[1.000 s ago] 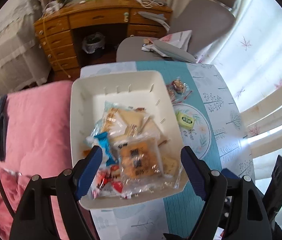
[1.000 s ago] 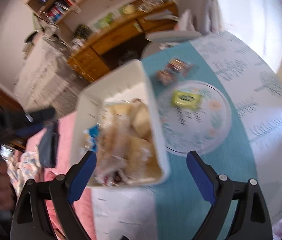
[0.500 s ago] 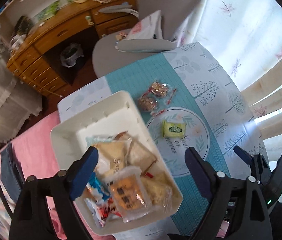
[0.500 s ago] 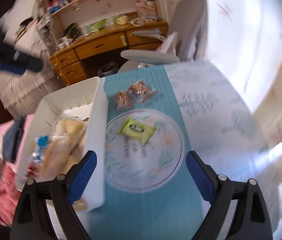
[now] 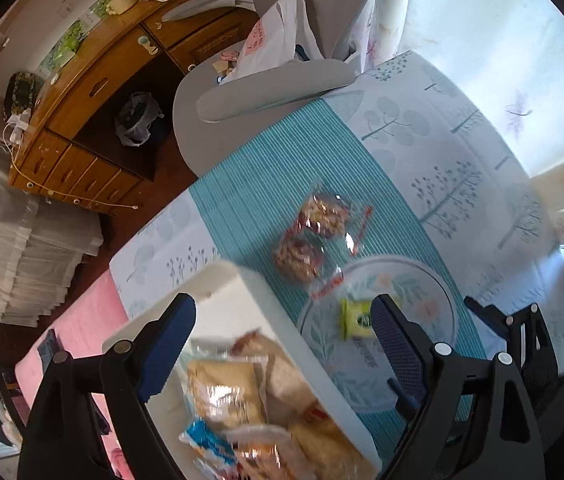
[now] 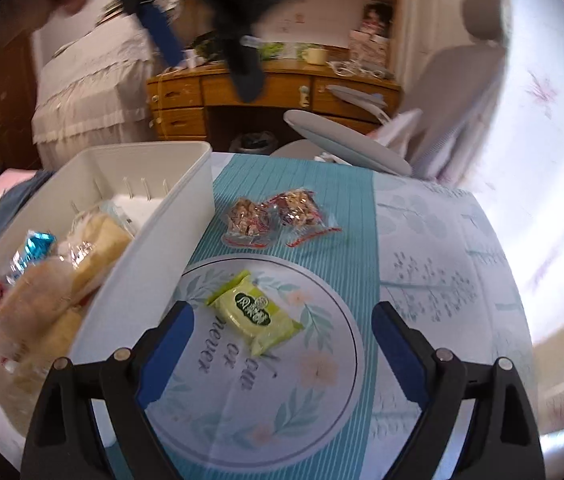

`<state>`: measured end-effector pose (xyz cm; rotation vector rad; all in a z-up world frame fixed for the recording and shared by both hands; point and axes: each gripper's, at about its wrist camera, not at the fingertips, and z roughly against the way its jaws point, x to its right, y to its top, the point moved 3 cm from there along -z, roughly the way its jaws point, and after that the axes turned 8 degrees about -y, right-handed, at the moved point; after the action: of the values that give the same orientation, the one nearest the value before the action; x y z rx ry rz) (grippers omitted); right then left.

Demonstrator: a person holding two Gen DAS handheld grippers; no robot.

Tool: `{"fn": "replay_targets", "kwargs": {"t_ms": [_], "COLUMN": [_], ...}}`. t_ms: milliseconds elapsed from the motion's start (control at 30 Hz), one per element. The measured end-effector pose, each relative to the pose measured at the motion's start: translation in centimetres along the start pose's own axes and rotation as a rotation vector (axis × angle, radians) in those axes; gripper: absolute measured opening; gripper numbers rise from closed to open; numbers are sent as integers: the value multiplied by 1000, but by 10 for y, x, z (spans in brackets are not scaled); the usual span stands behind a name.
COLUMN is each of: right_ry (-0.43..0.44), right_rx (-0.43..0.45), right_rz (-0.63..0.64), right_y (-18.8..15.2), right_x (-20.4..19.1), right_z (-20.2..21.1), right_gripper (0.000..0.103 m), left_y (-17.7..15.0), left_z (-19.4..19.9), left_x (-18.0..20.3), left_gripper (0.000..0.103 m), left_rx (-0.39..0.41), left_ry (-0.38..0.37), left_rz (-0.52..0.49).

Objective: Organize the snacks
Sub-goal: 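Reach the right tool to the yellow-green pastry while the left tool reaches the nut packs, then grasp the yellow-green pastry with the right tool while the left tool grasps a nut pack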

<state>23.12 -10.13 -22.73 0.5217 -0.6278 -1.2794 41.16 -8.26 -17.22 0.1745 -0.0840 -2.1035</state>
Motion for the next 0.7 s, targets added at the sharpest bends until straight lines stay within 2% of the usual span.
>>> {"fn": "replay_targets", "kwargs": {"t_ms": [167,333,500,700], "right_ry": [27,78,124,176], "right_rx": [28,1,-33,-53], "right_rz": [112,158,142,125], "right_y": [0,-4,-10,-13], "right_x": [-8,-16,-19,-23], "right_z": [-22,-40,-54,-65], "right_gripper": [90,81,67,60], "left_y": [26,48,59,71], "left_z": [-35,-74,-117,-153], "left_x": [7,15,20,15], "left_gripper": [88,88,88,88], "left_rx": [-48,-92,-163,-221], "left_ry": [5,7,15,-6], "left_rz": [1,-3,-11,20]}}
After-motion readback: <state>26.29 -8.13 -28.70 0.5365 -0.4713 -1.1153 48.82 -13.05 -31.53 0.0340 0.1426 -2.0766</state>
